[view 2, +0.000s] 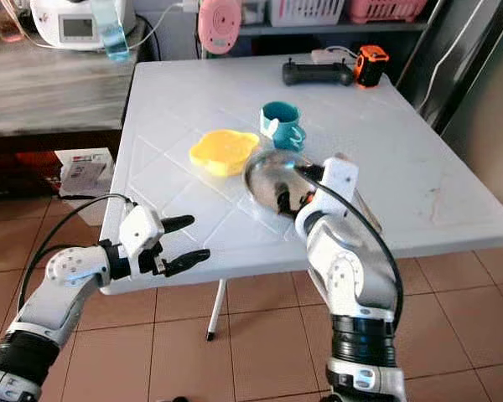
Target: Setting the table
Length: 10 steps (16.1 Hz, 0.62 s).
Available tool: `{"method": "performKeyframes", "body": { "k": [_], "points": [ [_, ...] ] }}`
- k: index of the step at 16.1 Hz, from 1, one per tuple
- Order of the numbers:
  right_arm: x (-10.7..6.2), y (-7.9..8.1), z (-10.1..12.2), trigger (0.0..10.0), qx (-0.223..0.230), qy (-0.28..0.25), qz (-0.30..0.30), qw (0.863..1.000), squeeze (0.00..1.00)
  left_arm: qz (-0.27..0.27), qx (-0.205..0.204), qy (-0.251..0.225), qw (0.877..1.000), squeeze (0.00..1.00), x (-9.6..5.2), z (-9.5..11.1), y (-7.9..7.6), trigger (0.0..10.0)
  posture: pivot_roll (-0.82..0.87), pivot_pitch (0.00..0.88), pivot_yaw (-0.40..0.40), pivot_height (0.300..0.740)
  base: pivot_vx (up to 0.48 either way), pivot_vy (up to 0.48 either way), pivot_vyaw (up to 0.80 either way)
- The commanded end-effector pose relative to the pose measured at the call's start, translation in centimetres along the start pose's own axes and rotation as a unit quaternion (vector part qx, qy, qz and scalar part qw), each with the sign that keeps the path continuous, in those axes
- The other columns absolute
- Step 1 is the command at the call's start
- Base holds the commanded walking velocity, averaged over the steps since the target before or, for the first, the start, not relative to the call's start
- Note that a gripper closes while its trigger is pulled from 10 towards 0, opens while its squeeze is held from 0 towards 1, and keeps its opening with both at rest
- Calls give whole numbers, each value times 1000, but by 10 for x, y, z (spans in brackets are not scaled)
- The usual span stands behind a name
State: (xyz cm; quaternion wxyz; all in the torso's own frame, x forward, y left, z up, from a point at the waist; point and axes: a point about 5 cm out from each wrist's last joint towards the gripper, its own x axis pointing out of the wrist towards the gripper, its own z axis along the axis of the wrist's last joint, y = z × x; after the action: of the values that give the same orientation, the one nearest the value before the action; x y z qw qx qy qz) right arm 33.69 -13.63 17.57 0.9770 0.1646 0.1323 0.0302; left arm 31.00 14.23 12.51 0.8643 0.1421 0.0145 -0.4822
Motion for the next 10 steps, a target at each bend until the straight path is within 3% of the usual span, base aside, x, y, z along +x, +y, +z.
{"method": "performKeyframes", "body": {
  "k": [1, 5, 10],
  "points": [
    [-4, 5, 11, 10000, -20, -23, 7, 1000, 0, -9, 8, 4, 1000, 0, 3, 1, -3, 10000, 112, 134, -26, 740, 0, 0, 0],
    [-17, 3, 17, 10000, 1, -34, -35, 999, 0, -7, 7, 3, 1000, 0, 3, 1, -4, 10000, 113, 132, -27, 740, 0, 0, 0],
    [-28, -15, -1, 10000, 84, -33, -87, 992, 0, -12, 6, 4, 1000, 0, 4, 0, -4, 10000, 102, 134, -16, 740, 0, 0, 0]
  ]
}}
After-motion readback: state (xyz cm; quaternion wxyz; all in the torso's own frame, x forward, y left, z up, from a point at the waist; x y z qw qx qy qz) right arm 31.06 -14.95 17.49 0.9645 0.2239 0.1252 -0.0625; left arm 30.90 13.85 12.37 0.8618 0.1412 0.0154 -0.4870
